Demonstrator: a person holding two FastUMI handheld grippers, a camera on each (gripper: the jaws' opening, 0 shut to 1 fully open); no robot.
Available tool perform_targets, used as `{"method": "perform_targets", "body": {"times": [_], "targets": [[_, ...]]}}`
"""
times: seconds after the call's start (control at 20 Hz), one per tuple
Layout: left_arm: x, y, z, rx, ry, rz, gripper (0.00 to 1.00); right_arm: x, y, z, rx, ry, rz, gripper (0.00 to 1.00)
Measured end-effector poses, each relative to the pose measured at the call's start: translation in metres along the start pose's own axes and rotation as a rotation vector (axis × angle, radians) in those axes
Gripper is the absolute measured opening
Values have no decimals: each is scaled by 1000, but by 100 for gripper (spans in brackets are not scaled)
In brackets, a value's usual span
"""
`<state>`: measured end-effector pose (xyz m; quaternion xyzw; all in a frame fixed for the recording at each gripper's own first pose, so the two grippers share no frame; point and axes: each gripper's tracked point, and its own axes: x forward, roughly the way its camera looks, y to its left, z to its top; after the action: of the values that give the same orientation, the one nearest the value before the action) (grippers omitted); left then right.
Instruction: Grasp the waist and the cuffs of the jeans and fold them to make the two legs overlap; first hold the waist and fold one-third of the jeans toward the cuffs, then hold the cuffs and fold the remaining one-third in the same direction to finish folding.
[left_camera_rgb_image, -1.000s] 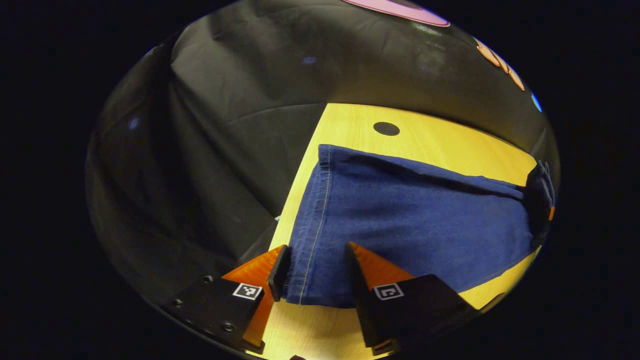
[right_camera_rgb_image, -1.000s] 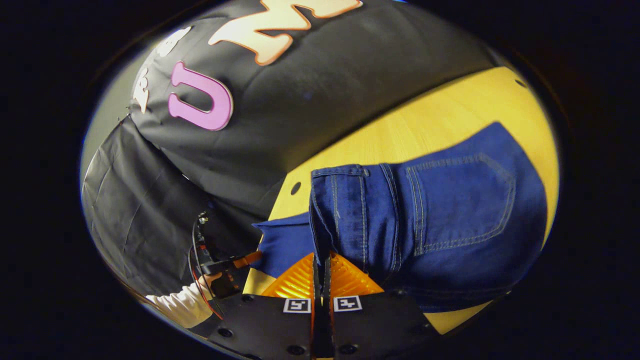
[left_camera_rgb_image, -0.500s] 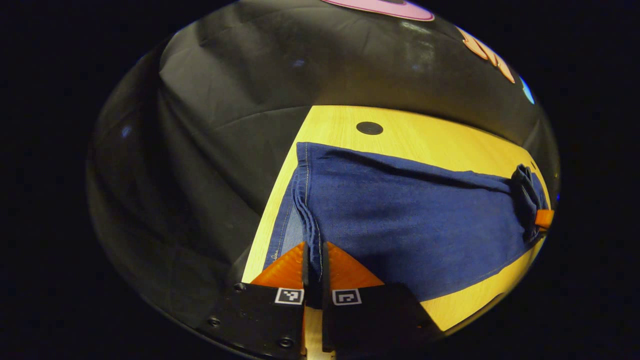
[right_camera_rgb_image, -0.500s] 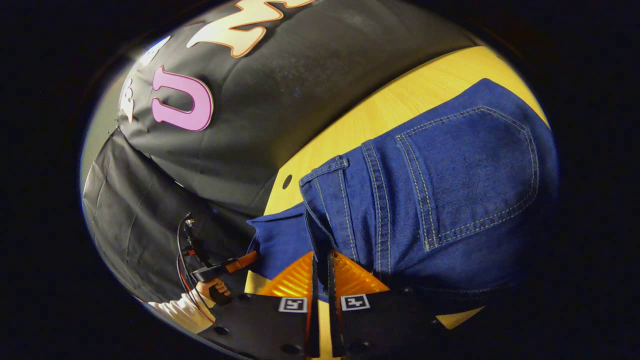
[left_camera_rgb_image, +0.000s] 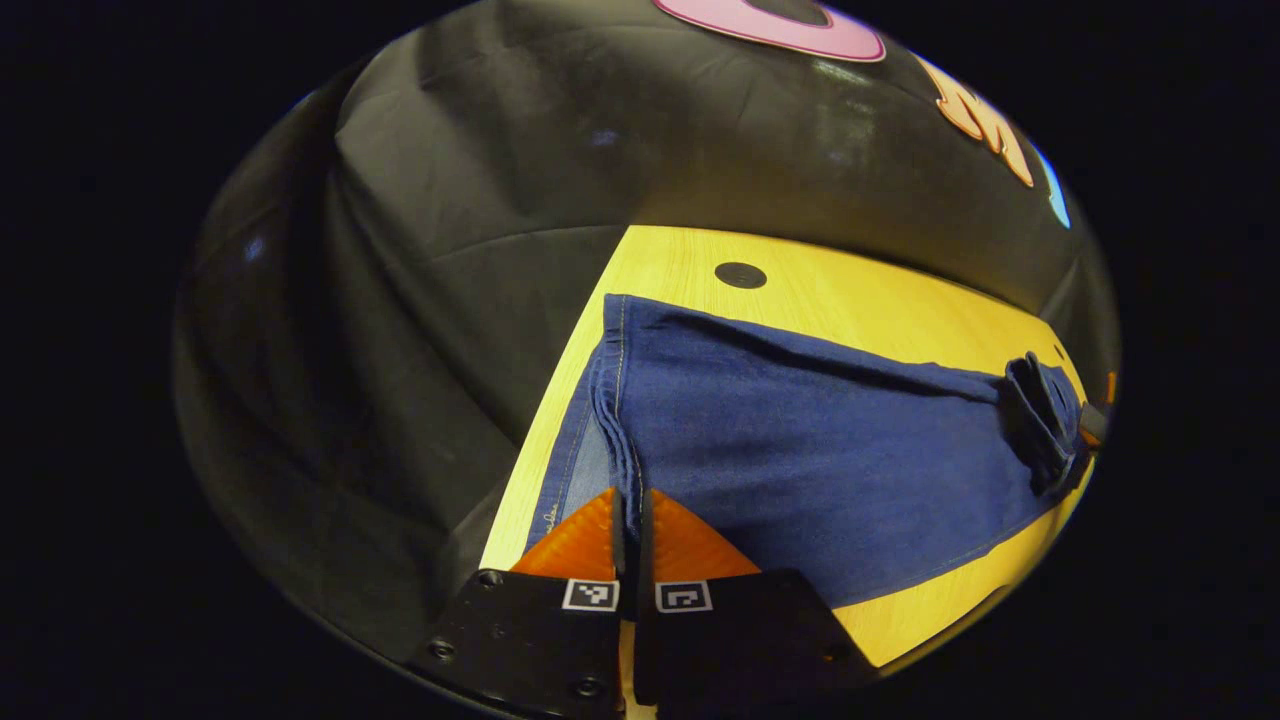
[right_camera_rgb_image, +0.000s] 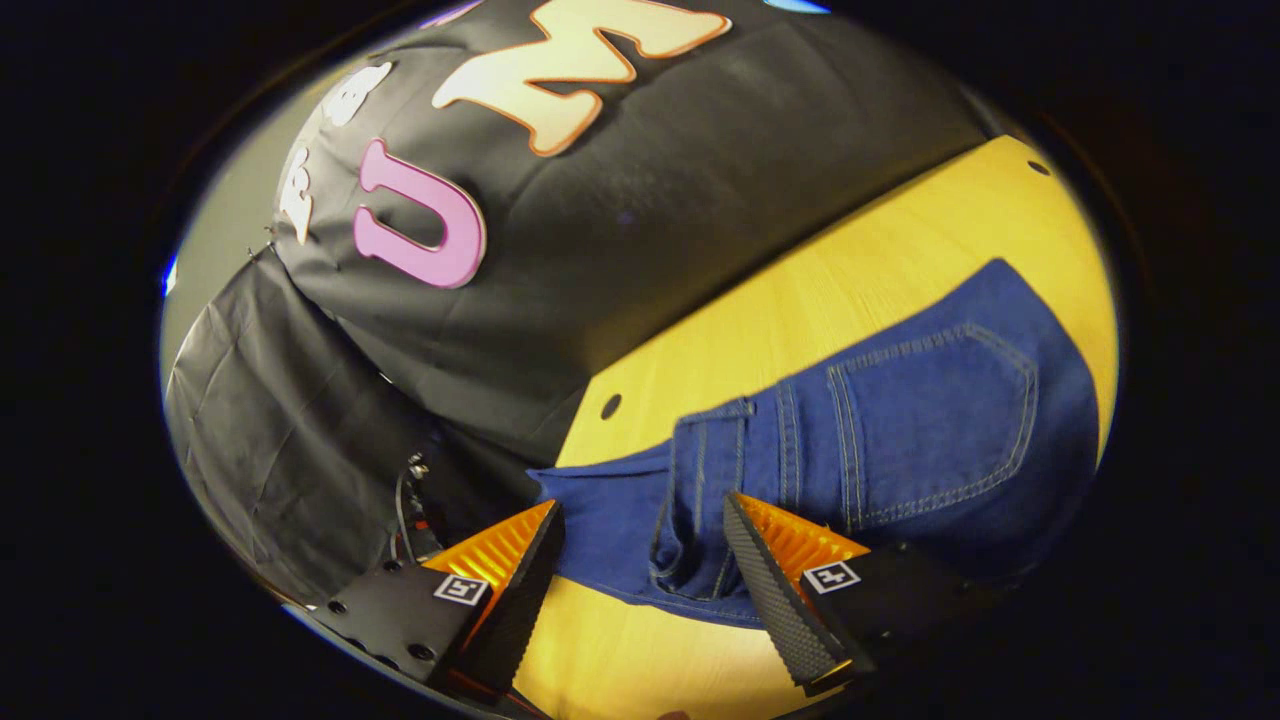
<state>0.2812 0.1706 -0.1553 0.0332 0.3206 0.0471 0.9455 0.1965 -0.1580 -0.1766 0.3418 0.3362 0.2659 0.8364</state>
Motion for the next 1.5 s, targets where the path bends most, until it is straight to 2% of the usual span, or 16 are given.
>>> {"method": "perform_targets", "body": {"times": [0.25, 0.3, 0.35, 0.55, 0.6, 0.65, 0.75, 1.0, 1.1, 1.15, 1.25, 1.3, 1.5], "targets": [[-6, -1, 7, -110, -53, -35, 0, -28, 12, 35, -50, -81, -2, 98], [-9, -2, 10, -114, -68, -38, 0, -31, 10, 36, -47, -87, -6, 93], [-11, -2, 15, -117, -87, -48, 0, -34, 9, 39, -46, -93, -11, 98], [-37, -13, 45, -142, -141, -85, 0, -61, 1, 43, -47, -98, -49, 98], [-44, -19, 53, -152, -152, -99, 0, -67, -2, 43, -43, -98, -57, 94], [-55, -24, 60, -155, -170, -115, 0, -71, -6, 46, -42, -98, -66, 98], [-69, -41, 70, -152, -191, -141, 0, -84, -14, 51, -43, -107, -84, 98], [-100, -141, 99, -186, -222, -245, 0, -126, -45, 78, -46, -143, -123, 98], [-111, -178, 107, -207, -227, -253, 0, -147, -64, 93, -32, -159, -127, 98], [-116, -196, 109, -218, -230, -257, 0, -159, -76, 99, -26, -164, -133, 93], [-128, -232, 115, -227, -245, -268, 0, -182, -98, 116, -17, -182, -147, 93], [-134, -252, 117, -224, -250, -274, 0, -192, -110, 124, -11, -190, -154, 98], [-157, -335, 131, -194, -282, -319, 0, -230, -150, 150, 3, -235, -173, 98]]}}
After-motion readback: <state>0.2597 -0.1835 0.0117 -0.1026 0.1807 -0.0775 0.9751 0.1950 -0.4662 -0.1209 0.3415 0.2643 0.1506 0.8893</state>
